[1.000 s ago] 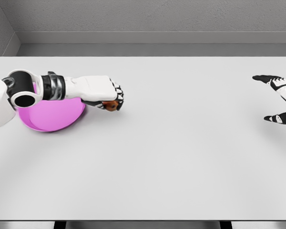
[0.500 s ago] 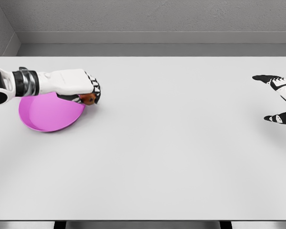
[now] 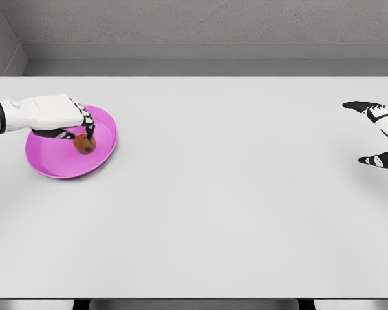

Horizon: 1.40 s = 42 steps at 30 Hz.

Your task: Put the apple on the plate with both arms

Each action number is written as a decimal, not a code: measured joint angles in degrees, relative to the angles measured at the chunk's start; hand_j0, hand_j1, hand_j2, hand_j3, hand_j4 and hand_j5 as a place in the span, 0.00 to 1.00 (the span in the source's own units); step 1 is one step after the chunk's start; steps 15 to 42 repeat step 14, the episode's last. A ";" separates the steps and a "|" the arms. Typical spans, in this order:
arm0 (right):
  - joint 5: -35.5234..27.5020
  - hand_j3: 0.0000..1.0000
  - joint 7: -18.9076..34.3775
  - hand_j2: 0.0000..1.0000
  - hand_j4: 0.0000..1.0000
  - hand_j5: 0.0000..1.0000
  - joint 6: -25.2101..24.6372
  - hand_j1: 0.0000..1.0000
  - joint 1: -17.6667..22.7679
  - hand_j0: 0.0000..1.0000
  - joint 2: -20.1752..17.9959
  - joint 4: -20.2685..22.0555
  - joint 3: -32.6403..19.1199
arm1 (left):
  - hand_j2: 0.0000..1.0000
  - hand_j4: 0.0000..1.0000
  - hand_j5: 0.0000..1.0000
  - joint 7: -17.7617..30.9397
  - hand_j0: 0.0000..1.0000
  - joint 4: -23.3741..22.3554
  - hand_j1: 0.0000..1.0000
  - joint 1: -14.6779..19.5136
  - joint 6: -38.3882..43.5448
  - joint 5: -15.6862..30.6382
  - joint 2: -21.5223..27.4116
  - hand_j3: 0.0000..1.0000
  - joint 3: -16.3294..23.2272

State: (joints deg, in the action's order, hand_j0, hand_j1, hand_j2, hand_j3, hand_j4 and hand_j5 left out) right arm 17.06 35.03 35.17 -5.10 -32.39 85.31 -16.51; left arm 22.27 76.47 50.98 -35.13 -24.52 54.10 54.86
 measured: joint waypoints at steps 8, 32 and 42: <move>0.01 1.00 0.00 1.00 1.00 1.00 0.00 1.00 0.00 1.00 -0.01 0.00 0.00 | 1.00 1.00 1.00 -0.10 1.00 -0.34 1.00 0.17 0.03 2.59 1.74 1.00 -0.86; 0.07 1.00 0.00 1.00 1.00 1.00 0.00 1.00 0.00 1.00 -0.04 -0.10 -0.07 | 1.00 1.00 1.00 -0.08 1.00 -1.18 1.00 -1.58 0.02 8.01 5.73 1.00 -2.41; 0.07 1.00 0.00 1.00 1.00 1.00 0.00 1.00 0.00 1.00 -0.04 -0.10 -0.07 | 1.00 1.00 1.00 -0.08 1.00 -1.18 1.00 -1.58 0.02 8.01 5.73 1.00 -2.41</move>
